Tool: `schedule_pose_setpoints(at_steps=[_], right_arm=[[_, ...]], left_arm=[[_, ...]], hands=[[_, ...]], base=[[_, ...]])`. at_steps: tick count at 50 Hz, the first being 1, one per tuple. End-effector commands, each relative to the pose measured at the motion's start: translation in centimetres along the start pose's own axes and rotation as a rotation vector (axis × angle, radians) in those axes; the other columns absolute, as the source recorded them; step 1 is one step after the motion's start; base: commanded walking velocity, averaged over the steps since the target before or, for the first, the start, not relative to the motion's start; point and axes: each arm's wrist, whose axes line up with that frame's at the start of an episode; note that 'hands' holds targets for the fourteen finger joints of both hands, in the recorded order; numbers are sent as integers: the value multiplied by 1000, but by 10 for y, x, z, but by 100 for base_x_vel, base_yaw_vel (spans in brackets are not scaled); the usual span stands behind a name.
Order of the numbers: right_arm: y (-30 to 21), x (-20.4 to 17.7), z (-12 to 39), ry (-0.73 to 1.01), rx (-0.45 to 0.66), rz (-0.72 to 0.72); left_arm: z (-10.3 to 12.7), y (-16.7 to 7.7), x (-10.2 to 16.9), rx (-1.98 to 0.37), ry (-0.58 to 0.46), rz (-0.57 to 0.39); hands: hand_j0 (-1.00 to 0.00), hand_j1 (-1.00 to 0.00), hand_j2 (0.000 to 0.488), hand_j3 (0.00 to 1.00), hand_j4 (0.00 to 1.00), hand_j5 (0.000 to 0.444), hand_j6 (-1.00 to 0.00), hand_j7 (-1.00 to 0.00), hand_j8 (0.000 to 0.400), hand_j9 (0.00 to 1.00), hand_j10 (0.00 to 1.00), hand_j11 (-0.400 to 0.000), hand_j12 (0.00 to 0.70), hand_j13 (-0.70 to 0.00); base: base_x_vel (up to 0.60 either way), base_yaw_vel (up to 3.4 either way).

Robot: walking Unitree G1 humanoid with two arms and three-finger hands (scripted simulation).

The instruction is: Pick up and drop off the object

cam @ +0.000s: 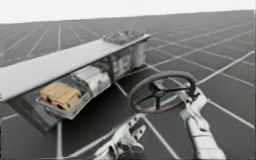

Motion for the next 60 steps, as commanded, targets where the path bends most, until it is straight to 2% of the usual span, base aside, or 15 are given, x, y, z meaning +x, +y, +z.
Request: schedule_pose_setpoints(at_steps=[1,60], right_arm=[[4,-2,1,-7,-2,6],[4,-2,1,-7,-2,6]], left_arm=[[-1,2,-1,-10,-2,0],[-1,2,-1,-10,-2,0]], hands=[[0,0,0,1000,1000,0,0,0,0,1000,1000,-400,0,-700],[0,0,0,1000,1000,0,0,0,0,1000,1000,-400,0,-700]], base=[[57,6],[56,6]])
